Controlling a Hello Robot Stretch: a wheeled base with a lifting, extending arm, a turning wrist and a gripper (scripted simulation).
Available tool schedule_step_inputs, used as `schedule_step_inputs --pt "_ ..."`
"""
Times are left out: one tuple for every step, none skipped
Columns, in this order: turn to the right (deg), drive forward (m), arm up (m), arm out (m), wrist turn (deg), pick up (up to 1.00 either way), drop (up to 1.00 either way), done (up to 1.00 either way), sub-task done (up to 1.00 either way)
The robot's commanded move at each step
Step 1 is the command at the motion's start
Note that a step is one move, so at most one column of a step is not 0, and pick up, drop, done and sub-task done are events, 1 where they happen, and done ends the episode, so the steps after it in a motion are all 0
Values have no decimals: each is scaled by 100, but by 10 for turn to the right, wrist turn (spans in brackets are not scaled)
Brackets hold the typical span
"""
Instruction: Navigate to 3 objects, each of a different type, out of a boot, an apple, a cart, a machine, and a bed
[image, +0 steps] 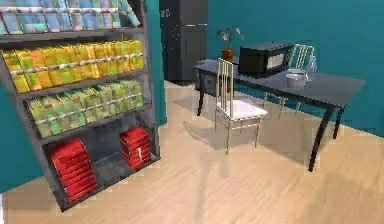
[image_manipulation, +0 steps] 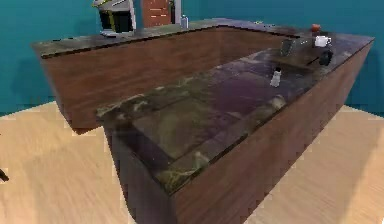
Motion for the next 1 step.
schedule_step_inputs --pt "450 0 0 0 0 0 0 0 0"
